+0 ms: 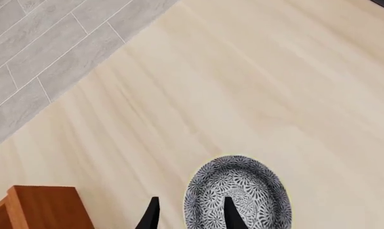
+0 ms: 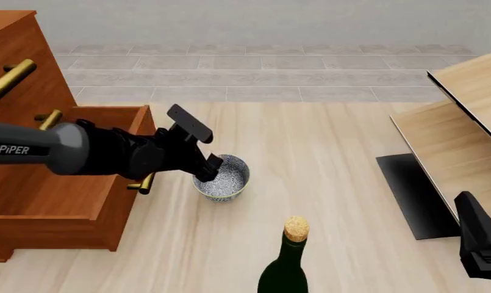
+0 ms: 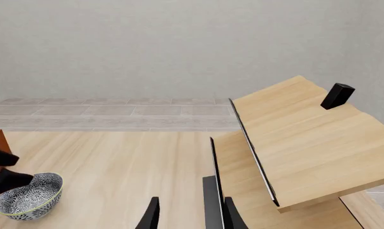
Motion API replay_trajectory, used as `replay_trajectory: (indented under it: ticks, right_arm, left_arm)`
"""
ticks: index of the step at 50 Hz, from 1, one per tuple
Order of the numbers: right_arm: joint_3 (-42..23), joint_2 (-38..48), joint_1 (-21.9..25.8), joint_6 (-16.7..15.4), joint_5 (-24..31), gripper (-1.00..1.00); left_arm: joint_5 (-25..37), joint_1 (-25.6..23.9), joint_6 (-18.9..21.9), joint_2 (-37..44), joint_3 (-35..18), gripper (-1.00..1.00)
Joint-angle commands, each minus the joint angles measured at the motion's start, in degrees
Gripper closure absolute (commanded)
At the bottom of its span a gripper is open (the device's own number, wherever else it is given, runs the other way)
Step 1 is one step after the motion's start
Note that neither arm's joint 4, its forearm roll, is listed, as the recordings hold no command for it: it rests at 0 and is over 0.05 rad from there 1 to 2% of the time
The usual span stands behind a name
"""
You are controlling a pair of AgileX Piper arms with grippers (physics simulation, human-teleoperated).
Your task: Put the bowl on top of the cabinet.
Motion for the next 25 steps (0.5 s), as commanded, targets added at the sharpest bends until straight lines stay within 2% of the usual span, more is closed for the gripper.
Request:
replay_trajectory:
  ticks: [1, 25]
  right_arm:
    - [0.0, -0.01, 0.0, 0.01, 0.0, -1.0]
    - [0.0, 0.0, 0.0, -0.01, 0.0, -1.0]
  left_arm:
    - [-0.44, 0.18, 0.37, 1.06, -0.19, -1.0]
    - [-1.11, 0.58, 0.66, 3.98, -1.1, -1.0]
